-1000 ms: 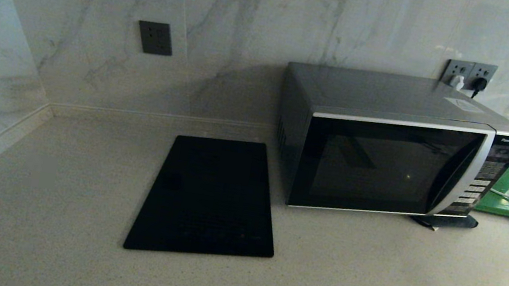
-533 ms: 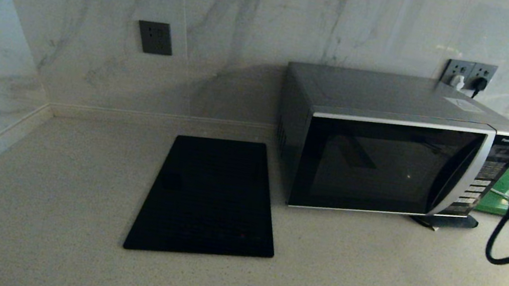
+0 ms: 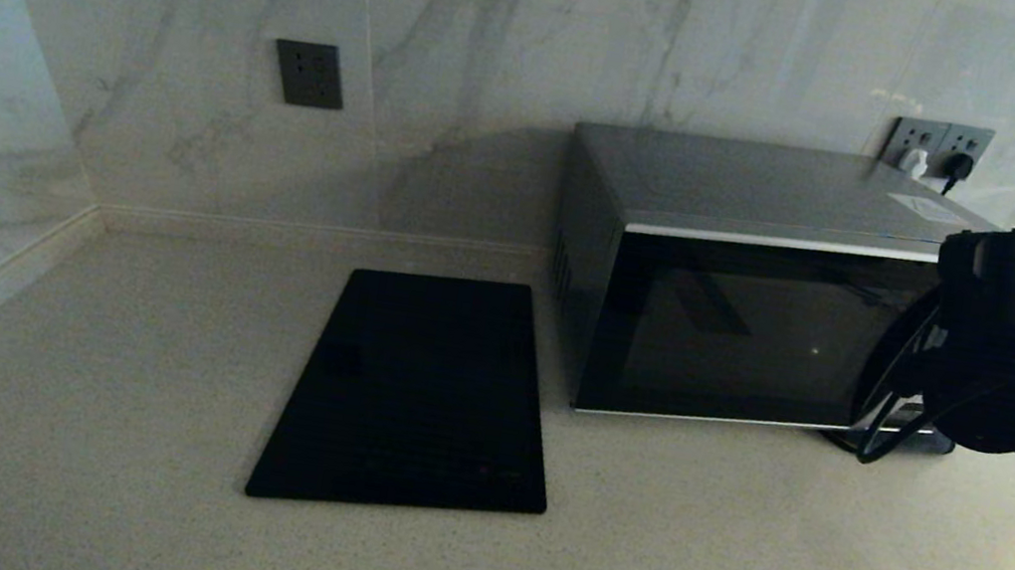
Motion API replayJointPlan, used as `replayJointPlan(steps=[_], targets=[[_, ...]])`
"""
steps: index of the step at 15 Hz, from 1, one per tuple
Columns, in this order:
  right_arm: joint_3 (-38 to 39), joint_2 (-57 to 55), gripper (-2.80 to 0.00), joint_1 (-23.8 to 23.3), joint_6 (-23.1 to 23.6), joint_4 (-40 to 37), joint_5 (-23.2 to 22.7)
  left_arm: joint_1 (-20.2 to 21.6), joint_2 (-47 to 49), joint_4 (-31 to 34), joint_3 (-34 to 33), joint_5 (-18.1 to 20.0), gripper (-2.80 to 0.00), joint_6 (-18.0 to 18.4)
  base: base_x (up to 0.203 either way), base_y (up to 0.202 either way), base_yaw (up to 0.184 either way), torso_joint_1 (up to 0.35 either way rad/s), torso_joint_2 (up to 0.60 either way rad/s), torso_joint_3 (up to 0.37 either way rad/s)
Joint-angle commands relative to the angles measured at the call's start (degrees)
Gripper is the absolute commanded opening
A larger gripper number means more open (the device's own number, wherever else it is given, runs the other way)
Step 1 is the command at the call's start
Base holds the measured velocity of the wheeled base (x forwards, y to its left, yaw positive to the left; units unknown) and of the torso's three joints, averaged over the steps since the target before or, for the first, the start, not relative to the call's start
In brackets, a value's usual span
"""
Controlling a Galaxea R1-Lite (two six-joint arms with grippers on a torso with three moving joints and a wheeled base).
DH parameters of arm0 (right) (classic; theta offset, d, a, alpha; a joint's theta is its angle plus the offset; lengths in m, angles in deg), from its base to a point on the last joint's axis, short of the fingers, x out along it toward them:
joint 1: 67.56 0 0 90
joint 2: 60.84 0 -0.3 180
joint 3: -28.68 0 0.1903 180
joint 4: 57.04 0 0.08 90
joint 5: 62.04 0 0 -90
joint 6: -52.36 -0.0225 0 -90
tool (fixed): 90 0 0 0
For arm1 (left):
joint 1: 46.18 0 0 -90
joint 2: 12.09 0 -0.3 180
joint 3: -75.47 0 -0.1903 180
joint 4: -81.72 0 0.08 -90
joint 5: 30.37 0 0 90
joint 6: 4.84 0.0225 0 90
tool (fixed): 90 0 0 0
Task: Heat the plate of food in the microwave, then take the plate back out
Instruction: Open the microwave oven
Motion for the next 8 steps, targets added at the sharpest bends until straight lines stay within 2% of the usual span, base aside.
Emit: replayJointPlan(steps=[1,4,8], targets=[[-0.1,-2.5,0.0,0.1,-0.7,0.1,-1.3,0.0,0.1,0.0,0.0,0.0,-2.8,0.0,0.0,0.0,0.0,0.0,0.0,0.0],[-0.8,-3.8,0.0,-0.9,-1.1,0.1,-2.9,0.0,0.1,0.0,0.0,0.0,-2.8,0.0,0.0,0.0,0.0,0.0,0.0,0.0],[-2.5,-6.0,0.0,-5.2,-1.1,0.1,-4.9,0.0,0.1,0.0,0.0,0.0,-2.8,0.0,0.0,0.0,0.0,0.0,0.0,0.0]])
